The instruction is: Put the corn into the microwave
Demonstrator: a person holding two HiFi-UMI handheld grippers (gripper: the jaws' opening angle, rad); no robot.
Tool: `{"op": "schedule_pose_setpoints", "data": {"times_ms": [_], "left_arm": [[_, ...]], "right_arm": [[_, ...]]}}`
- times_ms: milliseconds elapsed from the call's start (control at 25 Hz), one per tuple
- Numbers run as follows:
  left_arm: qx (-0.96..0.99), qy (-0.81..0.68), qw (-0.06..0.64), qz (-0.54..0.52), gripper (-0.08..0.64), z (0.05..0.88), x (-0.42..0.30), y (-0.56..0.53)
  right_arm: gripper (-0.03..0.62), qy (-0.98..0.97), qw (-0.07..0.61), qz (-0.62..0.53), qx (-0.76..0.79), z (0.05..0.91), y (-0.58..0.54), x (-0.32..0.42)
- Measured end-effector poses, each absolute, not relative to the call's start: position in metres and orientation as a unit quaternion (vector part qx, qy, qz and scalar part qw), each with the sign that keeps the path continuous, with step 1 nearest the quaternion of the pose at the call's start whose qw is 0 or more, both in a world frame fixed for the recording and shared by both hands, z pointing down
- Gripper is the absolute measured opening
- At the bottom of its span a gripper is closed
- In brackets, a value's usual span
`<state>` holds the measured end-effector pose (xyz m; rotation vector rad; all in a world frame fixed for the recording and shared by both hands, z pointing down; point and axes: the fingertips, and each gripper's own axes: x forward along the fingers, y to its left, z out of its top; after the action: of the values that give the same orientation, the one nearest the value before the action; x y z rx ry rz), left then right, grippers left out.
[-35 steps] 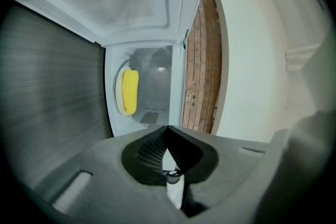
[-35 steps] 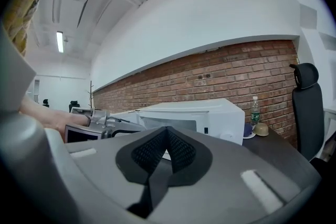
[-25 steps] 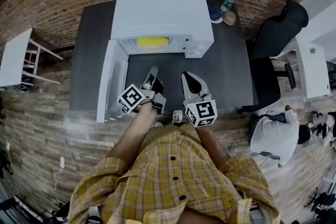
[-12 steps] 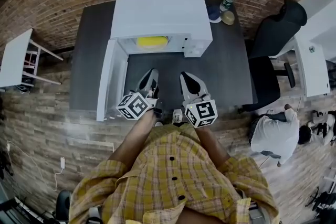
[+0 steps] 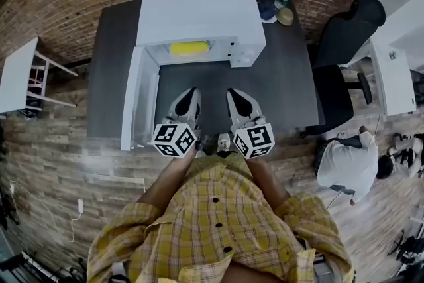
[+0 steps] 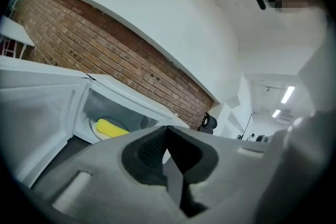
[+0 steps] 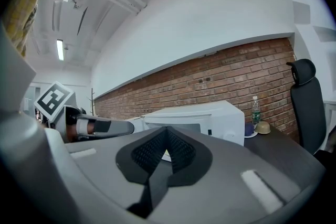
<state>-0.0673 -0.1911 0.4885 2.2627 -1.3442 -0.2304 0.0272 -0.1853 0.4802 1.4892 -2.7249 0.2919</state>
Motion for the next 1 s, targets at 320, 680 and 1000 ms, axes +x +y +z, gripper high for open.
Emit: {"op": "schedule_pose_setpoints", "data": {"times_ms": [320, 680, 1000], "left_arm": [[0.848, -0.505, 0.159, -0.020, -0.005, 0.483, -0.064, -0.182], [0.857, -0.503, 0.114, 0.004, -0.003, 0.480, -0.067, -0.172], [0.862, -0.502, 0.062, 0.037, -0.002, 0.473, -0.066, -0.163]], "right_arm": [[-0.002, -0.870, 0.010, 0.096, 0.484, 0.480, -0.180, 0.029], [-0.003, -0.869, 0.009, 0.092, 0.487, 0.479, -0.173, 0.026], [-0.003, -0.870, 0.014, 0.088, 0.485, 0.477, -0.169, 0.020]]}}
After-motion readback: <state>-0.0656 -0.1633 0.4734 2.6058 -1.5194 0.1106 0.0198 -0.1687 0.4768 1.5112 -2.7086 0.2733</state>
